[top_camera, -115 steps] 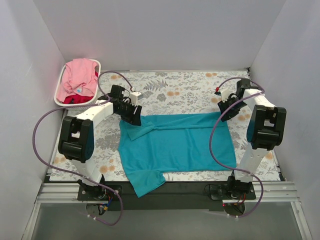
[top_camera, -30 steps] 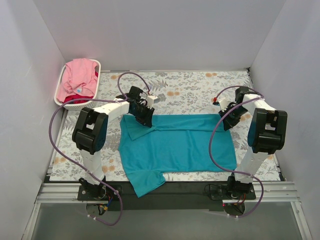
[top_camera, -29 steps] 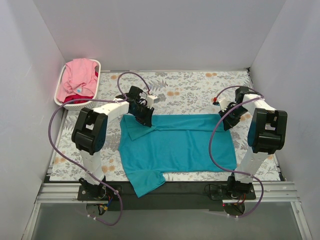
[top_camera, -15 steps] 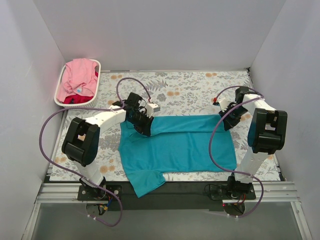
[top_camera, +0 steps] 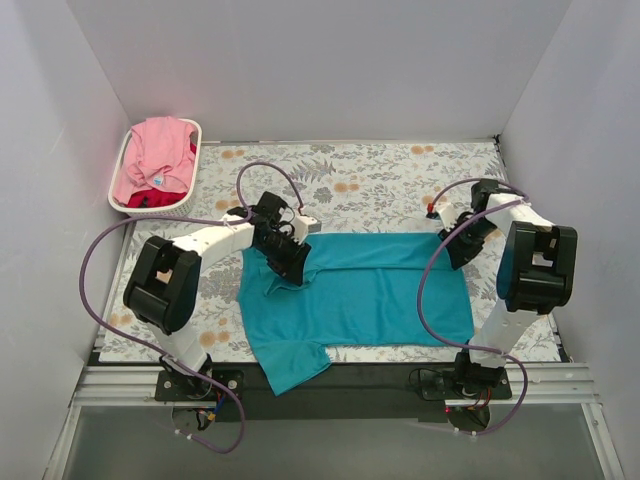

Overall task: Fold and stack the t-shirts
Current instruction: Fold the tshirt

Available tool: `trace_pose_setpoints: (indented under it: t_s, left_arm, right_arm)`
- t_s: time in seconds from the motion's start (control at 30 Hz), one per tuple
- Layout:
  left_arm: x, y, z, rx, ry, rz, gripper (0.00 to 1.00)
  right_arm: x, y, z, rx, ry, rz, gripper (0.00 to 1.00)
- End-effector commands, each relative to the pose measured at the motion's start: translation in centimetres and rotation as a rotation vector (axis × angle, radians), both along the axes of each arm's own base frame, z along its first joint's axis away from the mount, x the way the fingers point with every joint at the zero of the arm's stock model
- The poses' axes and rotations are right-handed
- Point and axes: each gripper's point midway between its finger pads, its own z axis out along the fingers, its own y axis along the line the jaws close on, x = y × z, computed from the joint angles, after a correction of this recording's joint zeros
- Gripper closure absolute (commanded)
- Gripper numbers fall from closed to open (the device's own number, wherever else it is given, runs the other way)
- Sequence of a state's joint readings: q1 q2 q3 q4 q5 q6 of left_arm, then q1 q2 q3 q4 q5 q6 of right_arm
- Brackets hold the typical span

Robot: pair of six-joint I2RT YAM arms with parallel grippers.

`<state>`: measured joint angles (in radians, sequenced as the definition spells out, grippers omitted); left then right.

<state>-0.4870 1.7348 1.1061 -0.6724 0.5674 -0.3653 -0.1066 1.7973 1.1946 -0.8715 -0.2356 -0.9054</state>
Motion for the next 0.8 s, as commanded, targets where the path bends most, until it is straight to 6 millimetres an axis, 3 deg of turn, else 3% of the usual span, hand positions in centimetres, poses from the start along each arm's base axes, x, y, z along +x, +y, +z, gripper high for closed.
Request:
trace_pose_setpoints:
  t_s: [0.0, 0.1, 0.23, 0.37, 0.53, 0.77]
  left_arm:
    - [1.3, 0.2, 4.3, -0.060, -0.069, 0.054, 0.63]
    - [4.8, 1.4, 7.0, -0.107, -0.118, 0.175, 0.61]
    - [8.8, 3.8, 8.0, -0.114, -0.163, 0.313, 0.57]
    - [11.7, 6.6, 7.5, -0.074, -0.207, 0.392, 0.51]
    - [14.5, 8.6, 6.5, -0.032, -0.231, 0.419, 0.47]
    - [16.4, 10.5, 4.4, 0.022, -0.230, 0.415, 0.34]
  right_arm:
    - [0.5, -0.7, 2.0, -0.014, -0.058, 0.016, 0.75]
    - [2.2, -0.7, 3.5, 0.017, -0.105, -0.016, 0.74]
    - [4.4, -0.1, 5.2, 0.062, -0.144, -0.088, 0.72]
    - [6.6, -0.3, 5.1, 0.069, -0.144, -0.135, 0.64]
    - [8.5, -0.4, 4.4, 0.079, -0.134, -0.163, 0.57]
    - [9.9, -0.6, 3.0, 0.076, -0.112, -0.173, 0.53]
